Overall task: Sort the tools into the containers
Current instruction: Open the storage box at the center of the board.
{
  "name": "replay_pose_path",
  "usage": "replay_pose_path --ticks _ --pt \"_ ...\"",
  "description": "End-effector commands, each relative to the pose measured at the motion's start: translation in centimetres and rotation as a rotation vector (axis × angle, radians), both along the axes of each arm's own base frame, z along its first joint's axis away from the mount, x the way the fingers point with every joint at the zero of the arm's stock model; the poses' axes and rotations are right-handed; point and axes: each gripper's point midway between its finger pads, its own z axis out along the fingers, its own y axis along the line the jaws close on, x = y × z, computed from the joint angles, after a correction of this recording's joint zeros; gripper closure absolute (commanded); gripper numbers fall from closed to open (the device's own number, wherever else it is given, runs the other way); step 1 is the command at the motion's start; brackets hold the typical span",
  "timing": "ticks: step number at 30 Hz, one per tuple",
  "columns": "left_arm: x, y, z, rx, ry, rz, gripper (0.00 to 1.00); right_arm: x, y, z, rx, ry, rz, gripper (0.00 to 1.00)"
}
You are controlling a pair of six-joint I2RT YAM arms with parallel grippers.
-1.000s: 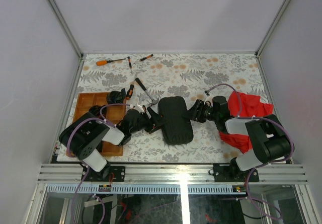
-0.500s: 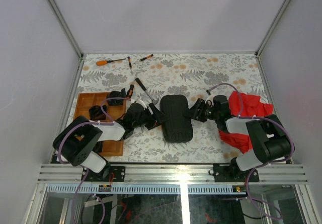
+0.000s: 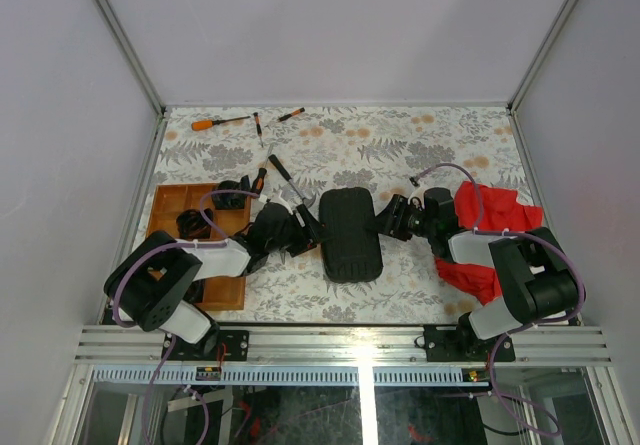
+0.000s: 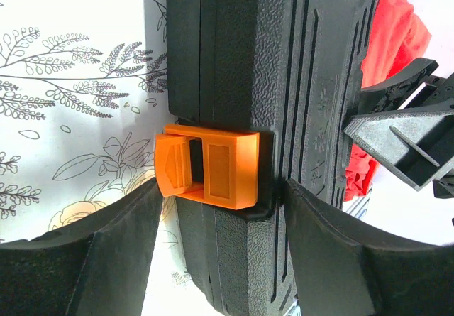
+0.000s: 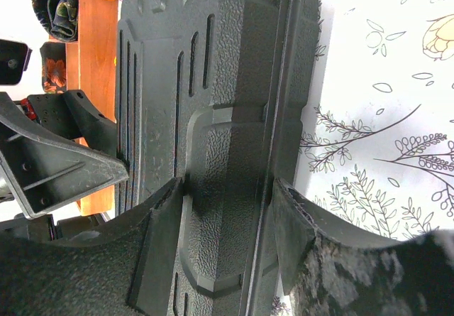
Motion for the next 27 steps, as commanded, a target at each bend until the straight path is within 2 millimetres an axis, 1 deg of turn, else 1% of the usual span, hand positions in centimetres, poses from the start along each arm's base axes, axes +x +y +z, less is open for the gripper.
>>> replay_pose_path --ticks 1,8,11,18,21,23,27 --pt "-0.3 0.8 -1.6 0.062 0.005 0.011 0.5 -3.6 -2.8 -6.2 -0.193 0.187 -0.021 0.51" --pt "0.1 1.4 -1.5 0.094 -0.01 0.036 0.5 -3.7 -2.9 -6.4 -0.194 0.191 -0.018 0.51" --pt "0.2 1.4 -1.0 0.083 -0.03 0.042 0.46 -3.7 -2.8 -6.4 -0.194 0.191 -0.017 0.5" --pt "0.2 0.4 0.9 -0.02 -0.086 0.016 0.38 -3.7 -2.8 -6.4 -0.193 0.194 -0.016 0.5" --pt "0.1 0.3 1.3 -0.072 -0.085 0.016 0.35 -3.8 -2.8 -6.4 -0.193 0.196 -0.013 0.5" --pt "0.2 0.2 1.9 -0.12 -0.096 0.016 0.33 -3.8 -2.8 -6.4 -0.193 0.198 -0.012 0.5" --pt "0.2 0.1 2.4 -0.179 -0.094 0.011 0.31 -3.9 -2.8 -6.6 -0.195 0.2 -0.009 0.5"
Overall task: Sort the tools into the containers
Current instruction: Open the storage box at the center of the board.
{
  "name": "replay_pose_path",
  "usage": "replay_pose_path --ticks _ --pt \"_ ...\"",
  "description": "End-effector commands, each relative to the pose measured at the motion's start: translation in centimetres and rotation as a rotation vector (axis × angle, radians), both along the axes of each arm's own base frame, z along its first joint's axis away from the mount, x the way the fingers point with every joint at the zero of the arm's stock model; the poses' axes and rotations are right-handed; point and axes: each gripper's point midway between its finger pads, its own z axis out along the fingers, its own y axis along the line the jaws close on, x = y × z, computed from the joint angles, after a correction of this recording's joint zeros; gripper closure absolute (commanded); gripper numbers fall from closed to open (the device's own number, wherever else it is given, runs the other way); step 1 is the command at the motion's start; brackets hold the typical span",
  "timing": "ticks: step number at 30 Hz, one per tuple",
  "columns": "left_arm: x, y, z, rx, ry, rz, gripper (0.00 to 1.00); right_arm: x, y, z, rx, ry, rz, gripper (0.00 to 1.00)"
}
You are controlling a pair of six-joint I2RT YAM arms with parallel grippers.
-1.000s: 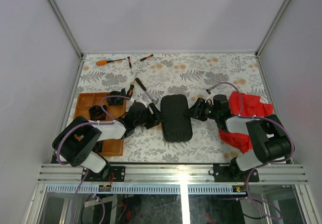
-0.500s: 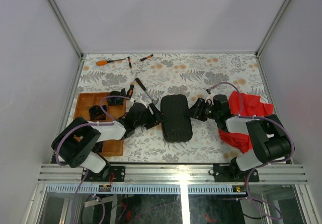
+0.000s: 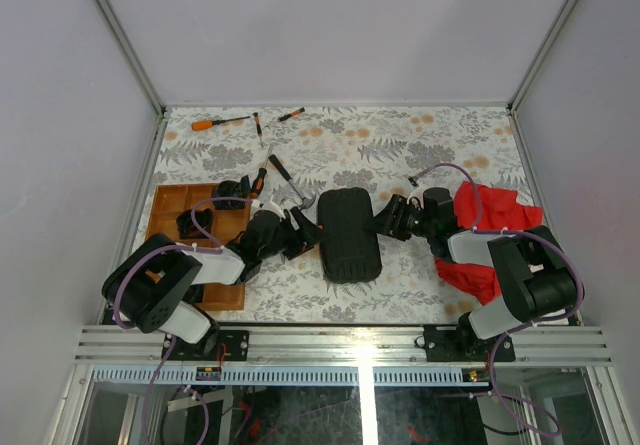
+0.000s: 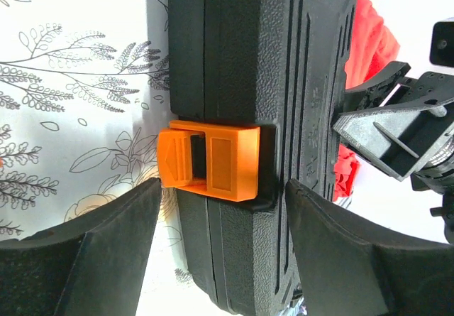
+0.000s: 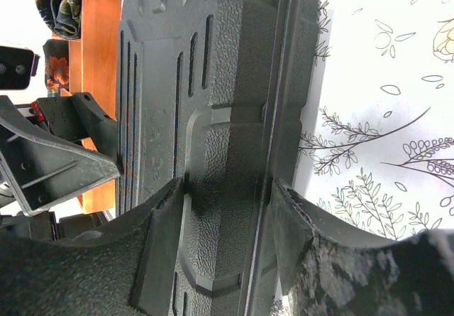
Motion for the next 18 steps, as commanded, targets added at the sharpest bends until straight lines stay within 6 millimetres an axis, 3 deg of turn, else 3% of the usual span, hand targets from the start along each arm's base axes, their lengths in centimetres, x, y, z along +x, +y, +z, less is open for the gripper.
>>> replay_pose_path --ticks 1,18 --pt "0.51 -0.66 2.15 -0.117 -0.057 -0.016 0.3 -3.79 -2.92 -6.41 -0.199 0.19 -0.015 0.5" --pt "0.78 -0.28 2.56 -0.205 -0.051 0.001 0.31 -3.96 -2.91 -6.69 -0.2 0.2 -0.01 0.5"
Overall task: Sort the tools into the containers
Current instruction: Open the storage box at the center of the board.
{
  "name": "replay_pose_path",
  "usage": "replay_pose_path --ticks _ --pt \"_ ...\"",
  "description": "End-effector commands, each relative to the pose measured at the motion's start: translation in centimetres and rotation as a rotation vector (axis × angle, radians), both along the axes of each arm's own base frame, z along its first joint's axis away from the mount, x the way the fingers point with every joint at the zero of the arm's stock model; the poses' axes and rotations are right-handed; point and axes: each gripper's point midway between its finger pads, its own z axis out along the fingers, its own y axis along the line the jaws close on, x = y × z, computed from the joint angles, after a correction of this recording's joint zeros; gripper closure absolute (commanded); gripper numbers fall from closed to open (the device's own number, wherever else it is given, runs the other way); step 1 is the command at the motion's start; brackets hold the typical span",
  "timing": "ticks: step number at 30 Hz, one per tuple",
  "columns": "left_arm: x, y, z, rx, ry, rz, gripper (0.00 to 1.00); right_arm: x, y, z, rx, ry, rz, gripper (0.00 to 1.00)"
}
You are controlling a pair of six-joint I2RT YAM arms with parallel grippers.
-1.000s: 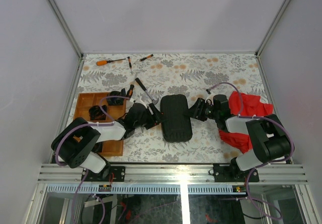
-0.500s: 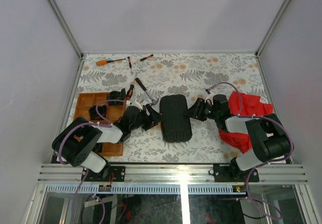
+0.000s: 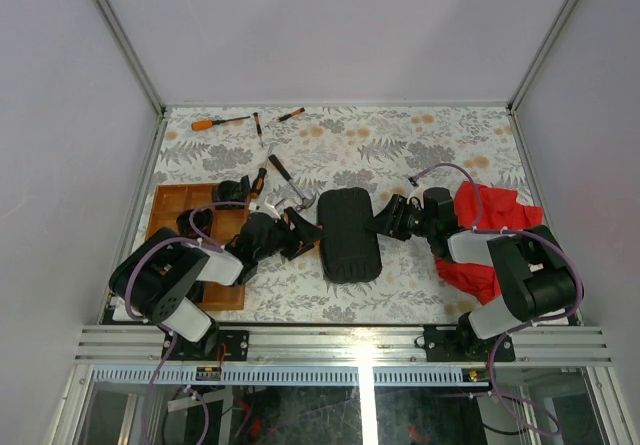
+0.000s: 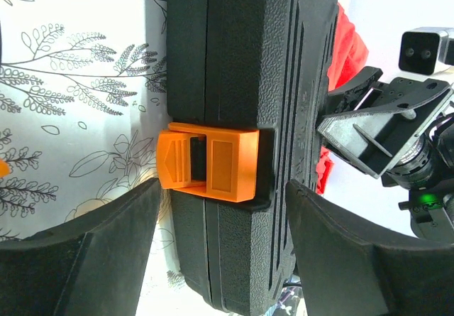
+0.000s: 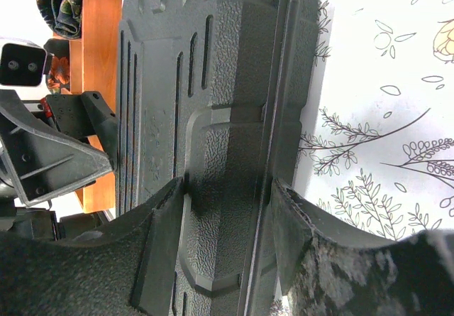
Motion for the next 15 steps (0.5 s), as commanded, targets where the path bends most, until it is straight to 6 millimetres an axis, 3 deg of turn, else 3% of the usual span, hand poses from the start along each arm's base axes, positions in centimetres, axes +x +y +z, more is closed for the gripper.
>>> replay_pose_path --ticks 1,5,11,15 --pt "0.66 -0.47 2.35 -0.097 -0.075 -0.006 0.31 -3.91 -2.98 -6.66 -0.204 0.198 -0.014 0.5" --pt "0.7 -0.3 2.53 -0.128 -0.072 -0.002 0.34 -3.85 -2.92 -6.7 -0.202 0.199 -0.013 0.5" --pt "0.78 -0.39 2.79 -0.152 -0.073 -0.004 0.5 -3.91 -2.87 -6.83 -0.202 0.205 -0.009 0.5" --pt "0.78 -0.4 2.75 -0.149 -0.072 -0.006 0.51 -3.91 -2.87 -6.88 -0.202 0.208 -0.009 0.5"
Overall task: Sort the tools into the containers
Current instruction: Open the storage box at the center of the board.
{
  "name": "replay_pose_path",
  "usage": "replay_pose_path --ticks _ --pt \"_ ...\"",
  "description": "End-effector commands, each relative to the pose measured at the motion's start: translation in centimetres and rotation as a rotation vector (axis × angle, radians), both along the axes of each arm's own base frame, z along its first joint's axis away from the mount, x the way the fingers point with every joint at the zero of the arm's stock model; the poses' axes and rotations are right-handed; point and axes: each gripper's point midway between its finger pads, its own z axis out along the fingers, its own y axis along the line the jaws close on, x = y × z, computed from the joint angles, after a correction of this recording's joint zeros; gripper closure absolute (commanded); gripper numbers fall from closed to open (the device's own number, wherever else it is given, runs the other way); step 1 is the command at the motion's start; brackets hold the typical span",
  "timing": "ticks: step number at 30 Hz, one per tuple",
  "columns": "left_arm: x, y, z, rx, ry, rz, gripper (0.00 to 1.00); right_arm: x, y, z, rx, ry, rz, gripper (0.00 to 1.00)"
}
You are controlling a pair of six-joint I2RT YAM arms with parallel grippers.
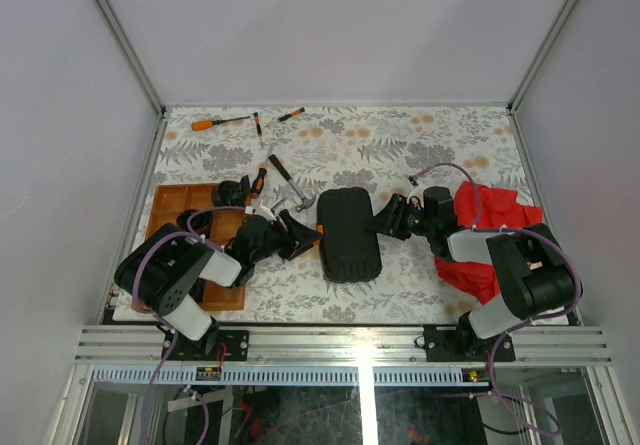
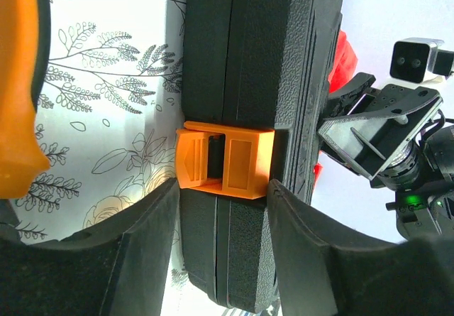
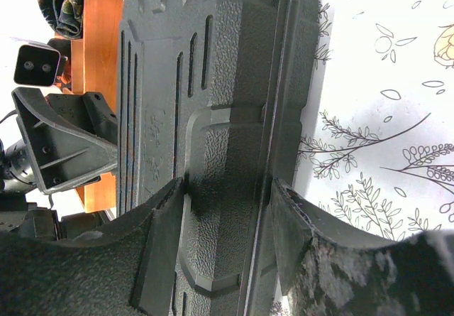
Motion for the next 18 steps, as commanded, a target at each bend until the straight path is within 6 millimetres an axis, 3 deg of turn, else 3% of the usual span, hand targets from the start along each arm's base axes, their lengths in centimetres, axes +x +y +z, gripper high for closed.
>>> replay_pose_path --ticks 1,18 --pt "0.7 -1.1 3.1 -0.085 -0.102 -0.03 0.51 -4.1 -3.0 -6.9 -0.209 0.206 -0.015 0.5" --pt "1.0 -1.5 6.3 -0.114 -0.165 -0.045 0.46 -4.0 -2.8 -6.9 -0.206 0.208 -0.008 0.5"
